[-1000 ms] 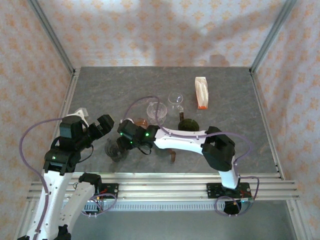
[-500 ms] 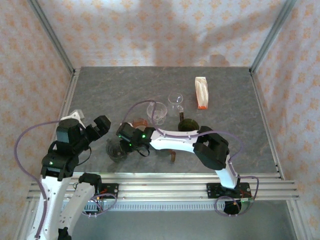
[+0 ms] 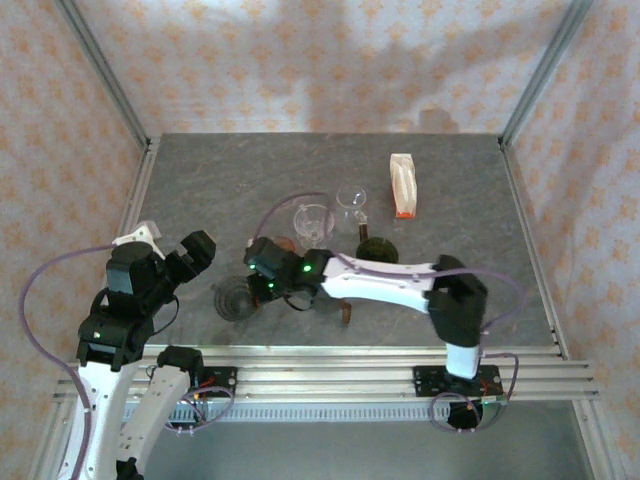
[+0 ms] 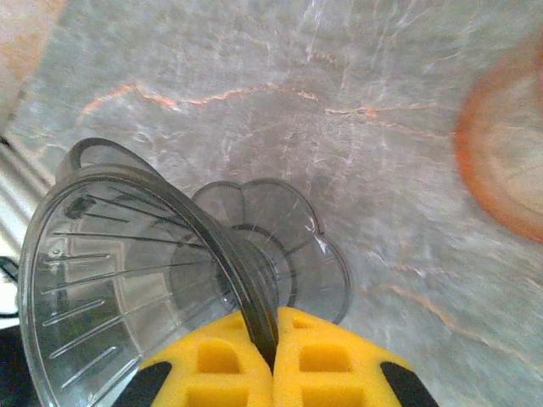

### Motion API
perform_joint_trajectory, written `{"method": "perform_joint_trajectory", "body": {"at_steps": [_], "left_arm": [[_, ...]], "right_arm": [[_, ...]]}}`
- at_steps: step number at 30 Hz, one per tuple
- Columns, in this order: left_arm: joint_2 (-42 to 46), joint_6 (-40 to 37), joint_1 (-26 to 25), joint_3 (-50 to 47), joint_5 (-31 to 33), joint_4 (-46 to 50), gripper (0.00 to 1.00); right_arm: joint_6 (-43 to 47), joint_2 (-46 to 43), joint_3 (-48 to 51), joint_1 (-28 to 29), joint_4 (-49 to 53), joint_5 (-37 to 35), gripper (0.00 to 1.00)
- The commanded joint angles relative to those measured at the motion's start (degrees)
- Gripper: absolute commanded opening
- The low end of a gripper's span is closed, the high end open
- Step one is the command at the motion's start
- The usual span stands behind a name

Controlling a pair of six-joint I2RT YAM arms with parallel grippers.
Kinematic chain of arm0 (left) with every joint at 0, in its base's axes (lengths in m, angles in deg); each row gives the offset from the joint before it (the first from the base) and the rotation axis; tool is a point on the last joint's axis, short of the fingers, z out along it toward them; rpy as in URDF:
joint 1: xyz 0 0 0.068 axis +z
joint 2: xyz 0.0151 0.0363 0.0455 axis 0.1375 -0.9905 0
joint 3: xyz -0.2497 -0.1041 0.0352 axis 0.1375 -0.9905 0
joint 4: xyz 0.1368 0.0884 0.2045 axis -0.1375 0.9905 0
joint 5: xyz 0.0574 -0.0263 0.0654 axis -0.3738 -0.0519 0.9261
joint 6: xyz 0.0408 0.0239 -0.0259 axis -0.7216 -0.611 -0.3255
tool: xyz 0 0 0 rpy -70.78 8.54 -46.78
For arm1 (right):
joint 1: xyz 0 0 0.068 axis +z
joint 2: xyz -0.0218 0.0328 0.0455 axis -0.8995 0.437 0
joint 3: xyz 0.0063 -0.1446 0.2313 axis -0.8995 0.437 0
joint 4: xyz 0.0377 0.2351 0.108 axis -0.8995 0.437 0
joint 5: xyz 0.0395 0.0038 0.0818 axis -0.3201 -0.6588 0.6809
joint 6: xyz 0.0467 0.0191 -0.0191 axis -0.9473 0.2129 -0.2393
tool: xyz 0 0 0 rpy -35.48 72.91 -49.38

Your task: Place the coffee filter in the dripper

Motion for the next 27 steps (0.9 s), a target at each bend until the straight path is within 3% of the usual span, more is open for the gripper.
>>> {"method": "perform_joint_trajectory", "body": {"at_steps": [1, 5, 7, 11, 13, 27], "left_arm": [[-0.44, 2.29, -0.32, -3.16, -5.81, -5.4, 0.99], [-0.52, 7.68, -2.5, -8.91, -9.15, -14.2, 0.98], [-0.91, 9.15, -7.66, -10.46, -5.76, -17.01, 0.98], [-5.03, 9.35, -22.67, -10.86, 5.9, -20.1, 0.99], [-7.27, 9.77, -27.03, -11.03, 8.63, -21.5, 0.99], [-5.7, 11.65, -28.2, -15.4, 10.26, -22.15, 0.99]], "right_arm": [[-0.95, -11.16, 2.61, -1.54, 6.31, -2.82, 0.0], [-2.5, -20.08, 6.44, -4.13, 13.63, -3.75, 0.0], [-2.84, -23.29, 7.69, -5.66, 16.7, -3.71, 0.0], [-3.88, -27.24, 9.91, -9.3, 20.6, -1.7, 0.0], [-4.33, -28.1, 10.88, -10.98, 21.46, -0.18, 0.0], [-2.48, -27.12, 14.82, -17.3, 19.32, 2.71, 0.0]]}}
